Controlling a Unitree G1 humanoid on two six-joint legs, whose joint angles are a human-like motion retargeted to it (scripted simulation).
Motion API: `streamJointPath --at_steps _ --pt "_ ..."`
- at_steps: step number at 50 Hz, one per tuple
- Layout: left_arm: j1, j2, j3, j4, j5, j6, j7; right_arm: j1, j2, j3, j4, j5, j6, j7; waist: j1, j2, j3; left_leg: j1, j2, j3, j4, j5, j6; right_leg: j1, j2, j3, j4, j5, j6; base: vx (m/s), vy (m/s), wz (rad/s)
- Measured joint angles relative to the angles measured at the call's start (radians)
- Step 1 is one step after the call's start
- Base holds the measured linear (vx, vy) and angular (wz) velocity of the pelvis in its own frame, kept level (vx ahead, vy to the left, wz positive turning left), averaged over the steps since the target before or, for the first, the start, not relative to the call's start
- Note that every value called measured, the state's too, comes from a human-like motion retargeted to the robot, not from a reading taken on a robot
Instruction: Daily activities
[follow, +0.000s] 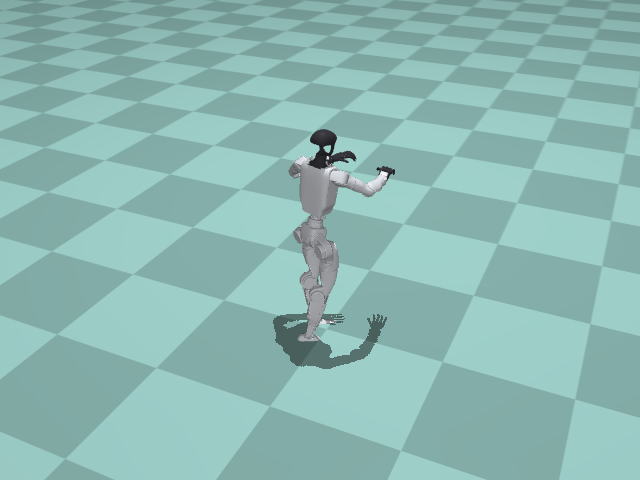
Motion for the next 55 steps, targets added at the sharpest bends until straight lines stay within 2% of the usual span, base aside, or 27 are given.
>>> streamJointPath --at_steps 5,8,13,17,23,30,35,47,55 --pt "-0.167 0.043 -0.127 0.020 0.044 0.023 -0.143 -0.039 -0.084 0.116 -0.274 -0.021 -0.002 0.195 -0.039 0.021 -0.011 -0.011 0.012 -0.001 0.000 -0.001 0.000 -0.005 0.016 0.009 -0.017 0.028 0.002 0.00 0.00 0.00" --pt "-0.250 0.038 -0.186 0.066 0.055 0.038 -0.187 -0.029 -0.138 0.136 -0.471 -0.004 -0.003 0.251 -0.069 0.030 -0.016 -0.018 0.020 -0.007 0.001 -0.003 0.000 -0.009 0.025 0.015 -0.028 0.044 0.001 0.00 0.00 0.00" --pt "-0.319 -0.023 -0.215 0.181 0.050 0.056 -0.169 0.097 -0.183 0.058 -0.753 0.047 -0.008 0.219 -0.123 0.041 -0.012 -0.024 0.030 -0.015 0.002 -0.006 0.000 -0.015 0.033 0.023 -0.033 0.057 0.001 0.00 0.00 0.00" --pt "-0.304 -0.107 -0.187 0.267 0.040 0.050 -0.105 0.281 -0.134 -0.076 -0.859 0.106 -0.013 0.121 -0.166 0.045 -0.001 -0.023 0.033 -0.015 0.002 -0.008 0.000 -0.019 0.031 0.023 -0.022 0.051 0.006 0.00 0.00 0.00" --pt "-0.225 -0.230 -0.139 0.338 0.045 0.025 -0.016 0.513 0.037 -0.243 -0.850 0.186 -0.007 -0.010 -0.193 0.031 0.006 -0.013 0.033 -0.006 0.003 -0.013 0.000 -0.023 0.019 0.024 0.006 0.026 0.009 0.00 0.00 0.00" --pt "-0.165 -0.265 -0.127 0.335 0.030 0.010 0.031 0.507 0.167 -0.294 -0.797 0.237 0.017 -0.079 -0.176 0.009 -0.016 -0.004 0.030 -0.003 -0.001 -0.012 0.000 -0.026 0.005 0.018 0.033 0.015 0.012 0.00 0.00 0.00" --pt "-0.194 -0.183 -0.169 0.308 0.037 0.004 0.030 0.376 0.197 -0.243 -0.763 0.245 0.030 -0.093 -0.157 -0.002 -0.040 -0.006 0.034 0.003 -0.001 -0.016 0.000 -0.033 0.006 0.025 0.040 0.017 0.010 0.00 0.00 0.00" --pt "-0.368 0.006 -0.385 0.311 0.024 -0.035 -0.096 0.080 0.236 -0.057 -0.633 0.265 0.056 -0.038 -0.164 -0.014 -0.046 -0.019 0.046 0.008 -0.001 -0.019 0.000 -0.052 0.016 0.038 0.043 0.035 0.001 0.00 0.00 0.00" --pt "-0.378 0.046 -0.352 0.343 -0.008 -0.023 -0.058 0.047 0.236 -0.078 -0.633 0.251 0.037 -0.069 -0.161 -0.027 -0.035 -0.025 0.043 0.010 -0.001 -0.017 0.000 -0.058 0.013 0.041 0.042 0.031 0.002 0.00 0.00 0.00"
